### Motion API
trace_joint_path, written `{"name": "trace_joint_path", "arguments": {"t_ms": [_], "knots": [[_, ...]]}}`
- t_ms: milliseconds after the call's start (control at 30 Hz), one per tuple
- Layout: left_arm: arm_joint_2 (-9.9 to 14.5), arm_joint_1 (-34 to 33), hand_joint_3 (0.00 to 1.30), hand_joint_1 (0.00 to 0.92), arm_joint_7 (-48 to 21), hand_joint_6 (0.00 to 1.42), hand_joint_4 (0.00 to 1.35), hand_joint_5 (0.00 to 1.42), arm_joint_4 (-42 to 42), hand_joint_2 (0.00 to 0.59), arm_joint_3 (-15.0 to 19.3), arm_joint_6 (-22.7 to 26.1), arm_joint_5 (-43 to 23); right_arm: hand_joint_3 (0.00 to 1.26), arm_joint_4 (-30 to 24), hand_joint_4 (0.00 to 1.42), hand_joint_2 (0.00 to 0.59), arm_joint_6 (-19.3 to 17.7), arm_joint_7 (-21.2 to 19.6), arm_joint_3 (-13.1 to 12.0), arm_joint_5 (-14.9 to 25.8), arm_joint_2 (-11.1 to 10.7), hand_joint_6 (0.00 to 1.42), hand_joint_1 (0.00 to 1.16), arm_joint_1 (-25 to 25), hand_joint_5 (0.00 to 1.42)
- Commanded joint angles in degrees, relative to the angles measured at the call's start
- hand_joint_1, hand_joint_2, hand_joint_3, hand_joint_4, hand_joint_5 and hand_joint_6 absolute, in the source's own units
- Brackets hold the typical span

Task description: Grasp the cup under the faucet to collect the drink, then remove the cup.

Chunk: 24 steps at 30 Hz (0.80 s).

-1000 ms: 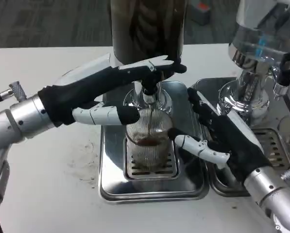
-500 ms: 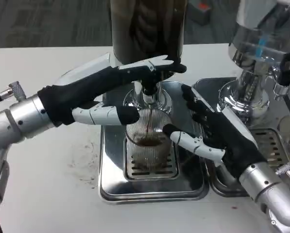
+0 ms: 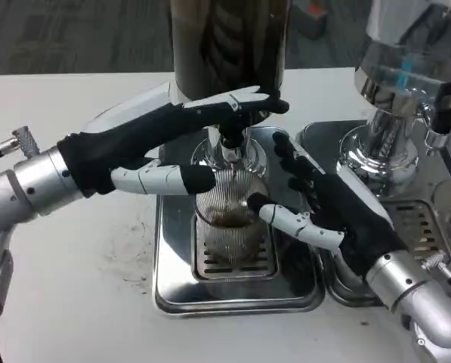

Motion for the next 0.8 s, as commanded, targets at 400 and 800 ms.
{"name": "trace_joint_path", "arguments": {"t_ms": [400,800], "knots": [[1.3,1.4,0.16,0.000,-1.0,0.13,0.05,0.07,0.3,0.072,-1.2,0.5,2.4,0.00,1.4,0.00,0.175,-1.1,1.1,0.7,0.1,0.0,0.03,0.58,-1.3,0.00],[1.6,1.8,0.17,0.000,-0.8,0.13,0.05,0.07,-0.2,0.072,-1.4,0.7,2.7,0.00,2.1,0.00,0.165,-0.9,2.0,1.6,0.0,-0.4,0.03,0.58,-1.9,0.00]]}}
